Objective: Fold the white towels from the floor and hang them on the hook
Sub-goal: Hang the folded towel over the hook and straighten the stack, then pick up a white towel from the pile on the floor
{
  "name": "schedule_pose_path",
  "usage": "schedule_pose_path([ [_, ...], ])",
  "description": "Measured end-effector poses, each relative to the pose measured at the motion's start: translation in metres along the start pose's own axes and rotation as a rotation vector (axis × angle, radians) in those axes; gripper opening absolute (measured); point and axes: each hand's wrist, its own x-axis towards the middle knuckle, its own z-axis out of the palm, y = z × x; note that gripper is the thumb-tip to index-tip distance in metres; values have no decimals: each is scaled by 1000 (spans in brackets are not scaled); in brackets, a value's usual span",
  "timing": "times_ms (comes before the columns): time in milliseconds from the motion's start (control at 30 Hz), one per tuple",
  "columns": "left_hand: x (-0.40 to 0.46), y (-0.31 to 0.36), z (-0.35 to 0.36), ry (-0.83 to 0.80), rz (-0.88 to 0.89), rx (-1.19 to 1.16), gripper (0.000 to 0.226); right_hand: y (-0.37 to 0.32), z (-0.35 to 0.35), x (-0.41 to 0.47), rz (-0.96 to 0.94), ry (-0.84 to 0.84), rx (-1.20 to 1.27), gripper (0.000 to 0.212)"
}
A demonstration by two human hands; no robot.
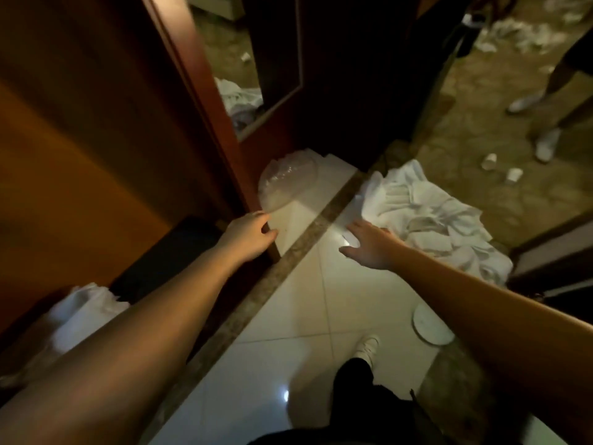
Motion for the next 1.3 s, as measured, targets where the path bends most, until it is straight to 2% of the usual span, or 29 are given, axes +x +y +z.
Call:
schedule_pose_path([
  [333, 150, 129, 89, -210, 37, 39, 51, 185, 18, 35, 291, -176, 205, 69],
  [633, 263, 211, 187, -443, 49, 82, 52, 309, 66, 68, 522, -336, 388, 64],
  [733, 305, 232, 217, -520, 102, 127, 50, 347, 83, 84, 599, -362, 441, 63],
  [1033, 441, 284, 295, -718, 189, 170, 43, 439, 112, 149, 892, -389, 572, 62],
  [1200, 517, 309, 337, -760, 200, 129, 30, 488, 124, 201, 990, -312, 691, 57],
  [1300, 559, 322, 365, -765, 174, 109, 32, 522, 134, 229, 1039, -246, 795, 50],
])
